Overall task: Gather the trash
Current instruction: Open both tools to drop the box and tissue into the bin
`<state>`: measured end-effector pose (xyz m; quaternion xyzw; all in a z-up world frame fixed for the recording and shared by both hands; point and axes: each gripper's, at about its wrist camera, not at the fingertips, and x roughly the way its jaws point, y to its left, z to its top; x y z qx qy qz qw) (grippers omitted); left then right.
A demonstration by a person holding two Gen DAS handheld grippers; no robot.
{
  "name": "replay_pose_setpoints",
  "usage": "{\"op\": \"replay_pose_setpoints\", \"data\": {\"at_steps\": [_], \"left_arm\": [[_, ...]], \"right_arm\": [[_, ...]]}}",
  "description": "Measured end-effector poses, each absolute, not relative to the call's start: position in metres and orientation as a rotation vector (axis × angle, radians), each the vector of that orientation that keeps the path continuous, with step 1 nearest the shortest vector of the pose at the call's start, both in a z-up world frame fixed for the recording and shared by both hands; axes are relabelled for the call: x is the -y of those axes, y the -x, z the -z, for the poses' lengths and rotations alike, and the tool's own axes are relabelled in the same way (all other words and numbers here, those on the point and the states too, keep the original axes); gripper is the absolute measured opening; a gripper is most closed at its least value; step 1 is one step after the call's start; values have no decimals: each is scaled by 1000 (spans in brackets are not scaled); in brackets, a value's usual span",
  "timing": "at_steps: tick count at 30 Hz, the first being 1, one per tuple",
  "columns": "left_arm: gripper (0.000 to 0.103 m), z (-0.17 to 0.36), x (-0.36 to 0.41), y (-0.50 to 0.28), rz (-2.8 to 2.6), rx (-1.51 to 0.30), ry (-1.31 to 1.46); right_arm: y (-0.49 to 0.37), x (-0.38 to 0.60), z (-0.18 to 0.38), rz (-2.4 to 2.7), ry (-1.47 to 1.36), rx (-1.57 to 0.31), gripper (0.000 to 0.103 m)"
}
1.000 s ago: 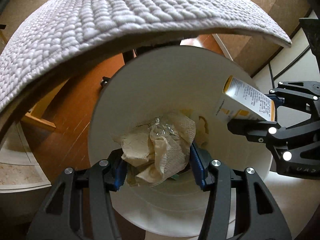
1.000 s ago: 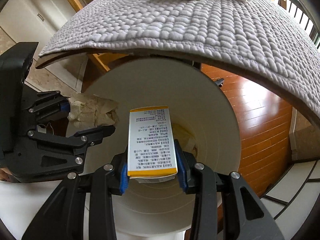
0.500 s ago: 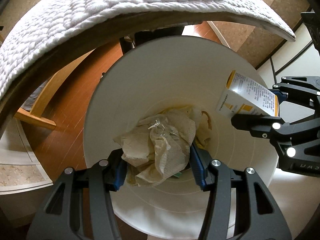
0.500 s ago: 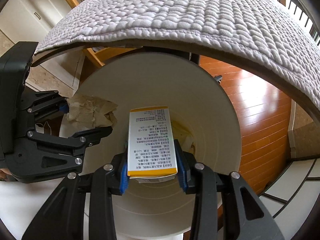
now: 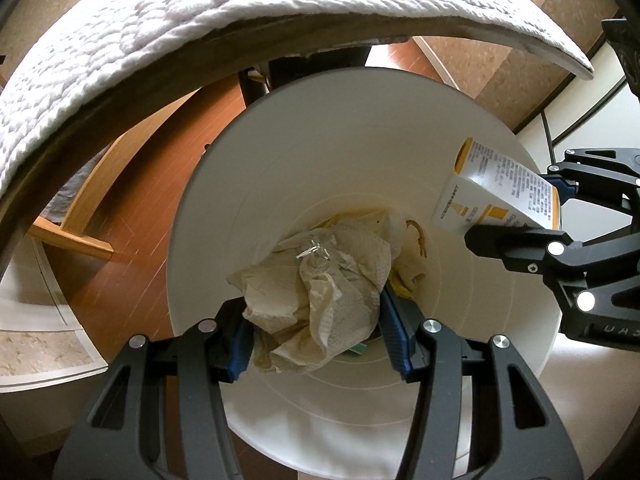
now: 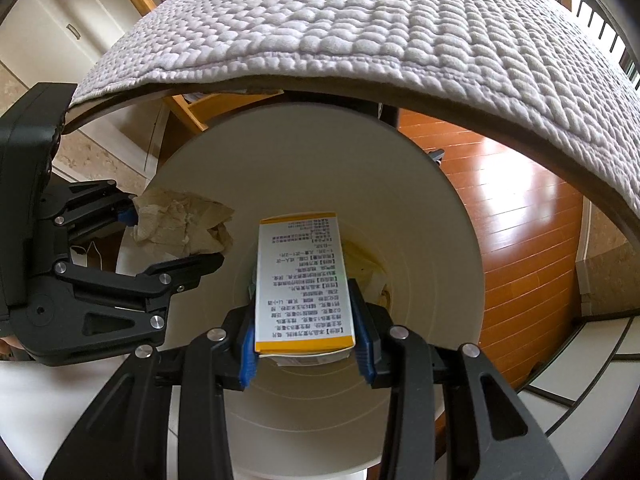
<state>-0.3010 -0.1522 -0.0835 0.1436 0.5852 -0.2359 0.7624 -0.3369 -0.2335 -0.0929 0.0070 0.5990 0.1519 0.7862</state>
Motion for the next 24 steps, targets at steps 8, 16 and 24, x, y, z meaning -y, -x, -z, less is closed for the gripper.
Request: {"op": "replay_pose_setpoints", "data": {"at_steps": [8, 16, 24], "left_arm": [[89, 76, 154, 303, 516, -1216, -331], [90, 58, 140, 302, 524, -1193, -249], [102, -33, 133, 315, 575, -943, -257]], "right_arm": [[343, 239, 87, -291, -18, -1263, 69], [352, 255, 64, -271, -53, -1197, 74], [354, 280, -17, -216, -17, -943, 97]]}}
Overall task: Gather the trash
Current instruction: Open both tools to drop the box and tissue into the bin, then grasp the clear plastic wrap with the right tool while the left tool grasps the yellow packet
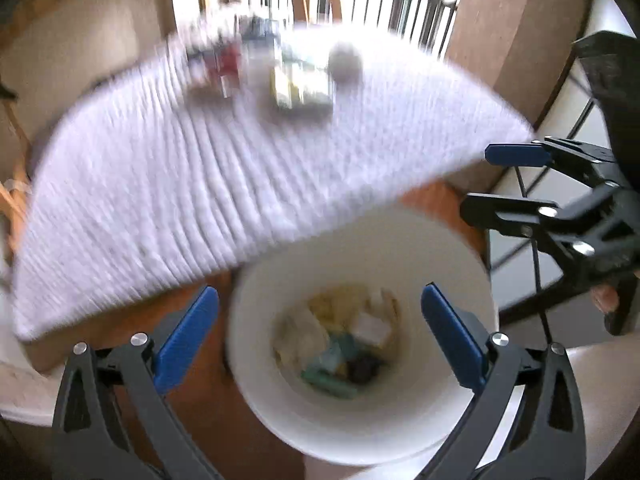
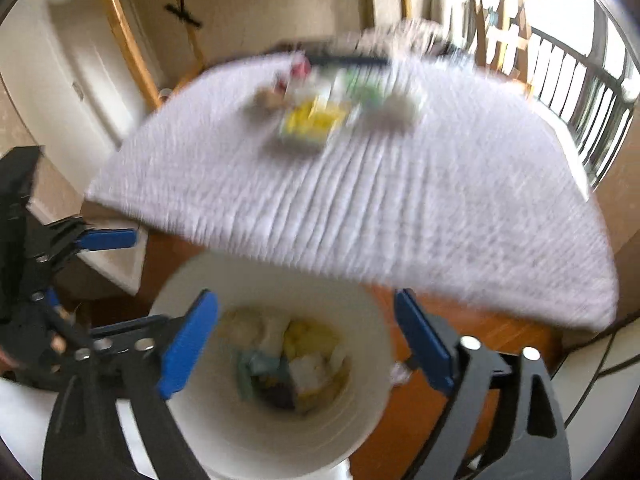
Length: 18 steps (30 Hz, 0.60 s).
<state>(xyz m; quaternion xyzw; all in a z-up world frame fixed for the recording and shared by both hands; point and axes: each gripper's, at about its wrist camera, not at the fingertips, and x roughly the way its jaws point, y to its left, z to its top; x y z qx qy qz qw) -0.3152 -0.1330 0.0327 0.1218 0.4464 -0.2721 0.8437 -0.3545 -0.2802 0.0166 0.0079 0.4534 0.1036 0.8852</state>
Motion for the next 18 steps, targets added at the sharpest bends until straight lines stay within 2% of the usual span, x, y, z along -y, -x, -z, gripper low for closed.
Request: {"op": "replay_pose_setpoints", "data": {"at_steps": [4, 11, 18], "left_arm": [[102, -62, 139, 296, 519, -847, -239], [102, -59, 160, 244, 491, -874, -142], [102, -38, 197, 214, 470, -909, -165]], "right_arm": [[330, 294, -47, -40, 87, -813, 99], [259, 319, -54, 31, 55, -790, 99], [192, 326, -35, -32, 32, -864, 98]]}}
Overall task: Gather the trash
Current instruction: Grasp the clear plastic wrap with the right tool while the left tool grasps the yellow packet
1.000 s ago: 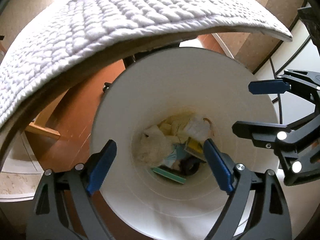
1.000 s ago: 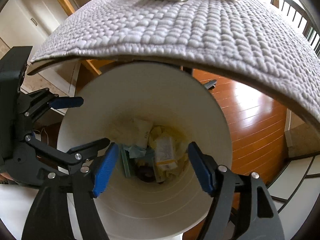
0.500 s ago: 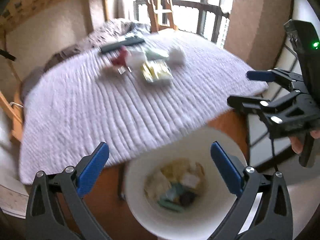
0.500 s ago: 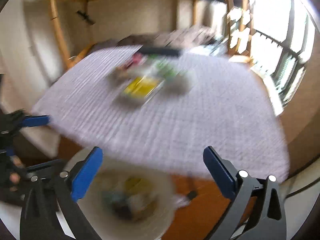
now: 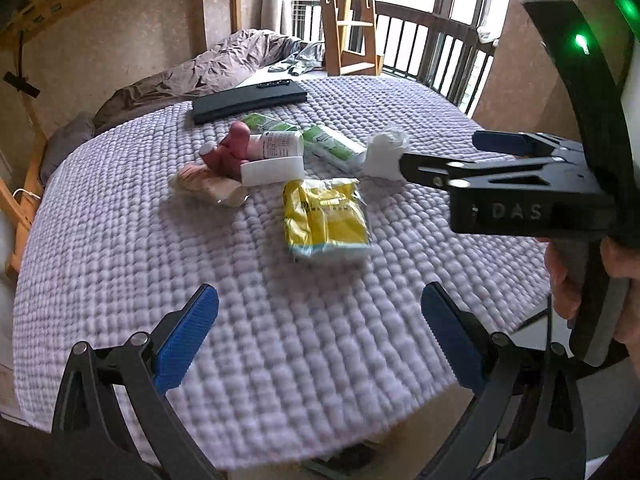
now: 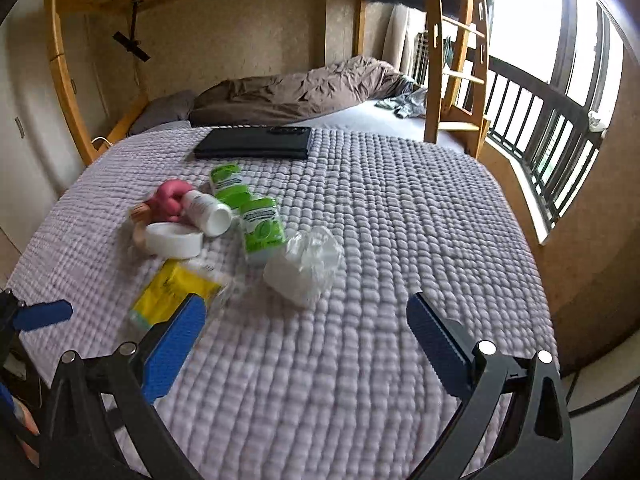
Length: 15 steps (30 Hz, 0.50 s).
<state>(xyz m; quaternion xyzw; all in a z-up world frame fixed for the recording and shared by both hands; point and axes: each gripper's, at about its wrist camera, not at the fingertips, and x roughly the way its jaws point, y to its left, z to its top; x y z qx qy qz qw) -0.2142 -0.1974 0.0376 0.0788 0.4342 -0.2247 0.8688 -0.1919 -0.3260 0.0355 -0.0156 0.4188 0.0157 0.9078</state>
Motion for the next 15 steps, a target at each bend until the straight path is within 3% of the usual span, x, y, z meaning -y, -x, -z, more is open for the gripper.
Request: {"op": "replay_pose_setpoints", "data": {"at_steps": [7, 15], "left_arm": [[101, -19, 216, 181, 449, -957, -142], [81, -15, 231, 161, 427, -953, -170]], "right_arm": [[156, 329, -12, -58, 27, -933, 86], [131, 331, 2, -97, 6, -969, 68]]}}
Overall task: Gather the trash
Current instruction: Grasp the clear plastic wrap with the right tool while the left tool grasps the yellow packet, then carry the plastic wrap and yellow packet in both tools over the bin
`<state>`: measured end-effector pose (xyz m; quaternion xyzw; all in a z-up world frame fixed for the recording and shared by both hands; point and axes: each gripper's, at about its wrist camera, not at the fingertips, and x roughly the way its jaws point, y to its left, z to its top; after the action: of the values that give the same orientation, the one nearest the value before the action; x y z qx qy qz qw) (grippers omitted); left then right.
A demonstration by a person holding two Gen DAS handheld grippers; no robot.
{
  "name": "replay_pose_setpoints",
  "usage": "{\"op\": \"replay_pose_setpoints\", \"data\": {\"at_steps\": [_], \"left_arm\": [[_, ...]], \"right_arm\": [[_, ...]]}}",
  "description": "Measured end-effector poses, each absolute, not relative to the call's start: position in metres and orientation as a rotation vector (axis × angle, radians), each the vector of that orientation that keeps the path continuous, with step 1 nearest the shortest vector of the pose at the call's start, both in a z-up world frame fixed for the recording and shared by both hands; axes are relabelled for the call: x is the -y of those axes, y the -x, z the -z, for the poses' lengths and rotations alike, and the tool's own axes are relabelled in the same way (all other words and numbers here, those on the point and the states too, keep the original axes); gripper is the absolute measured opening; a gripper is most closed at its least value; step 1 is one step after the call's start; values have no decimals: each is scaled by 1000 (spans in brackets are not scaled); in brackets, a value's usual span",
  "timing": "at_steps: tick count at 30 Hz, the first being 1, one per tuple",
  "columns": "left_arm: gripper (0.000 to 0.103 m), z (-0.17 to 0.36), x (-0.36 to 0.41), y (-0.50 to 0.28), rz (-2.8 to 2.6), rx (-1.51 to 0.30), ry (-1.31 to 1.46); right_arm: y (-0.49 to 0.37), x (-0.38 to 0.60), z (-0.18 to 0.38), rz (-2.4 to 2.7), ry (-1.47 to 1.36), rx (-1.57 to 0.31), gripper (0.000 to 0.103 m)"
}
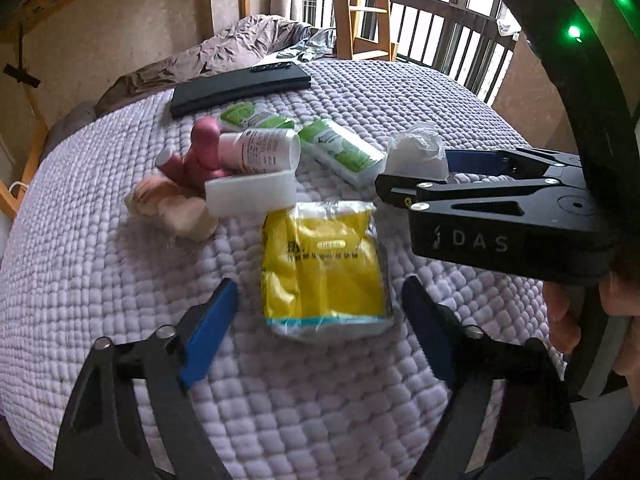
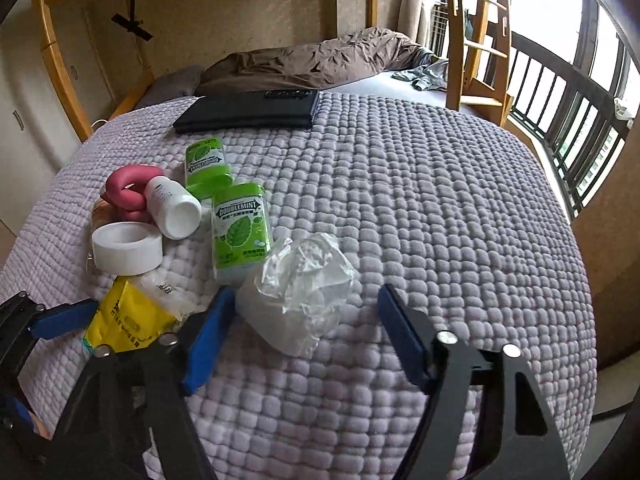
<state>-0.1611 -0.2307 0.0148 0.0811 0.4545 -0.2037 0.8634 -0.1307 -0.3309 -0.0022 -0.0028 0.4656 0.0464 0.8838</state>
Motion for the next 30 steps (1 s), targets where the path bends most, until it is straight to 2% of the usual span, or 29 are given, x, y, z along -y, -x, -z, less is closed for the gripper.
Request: {"op": "replay_pose_setpoints", "data": {"at_steps": [4, 6, 8, 30], "left_arm": [[71, -14, 236, 157, 429, -943, -200], [61, -15, 236, 157, 427, -935, -201], [56, -16, 235, 157, 424, -927, -205], [54, -35, 202, 192, 478, -941, -149]], "right_arm": [[127, 328, 4, -104, 24, -966, 60], [127, 327, 4, -111, 28, -963, 52], [127, 327, 3, -111, 33, -960, 51], [183, 319, -25, -162, -25, -941, 49]]}}
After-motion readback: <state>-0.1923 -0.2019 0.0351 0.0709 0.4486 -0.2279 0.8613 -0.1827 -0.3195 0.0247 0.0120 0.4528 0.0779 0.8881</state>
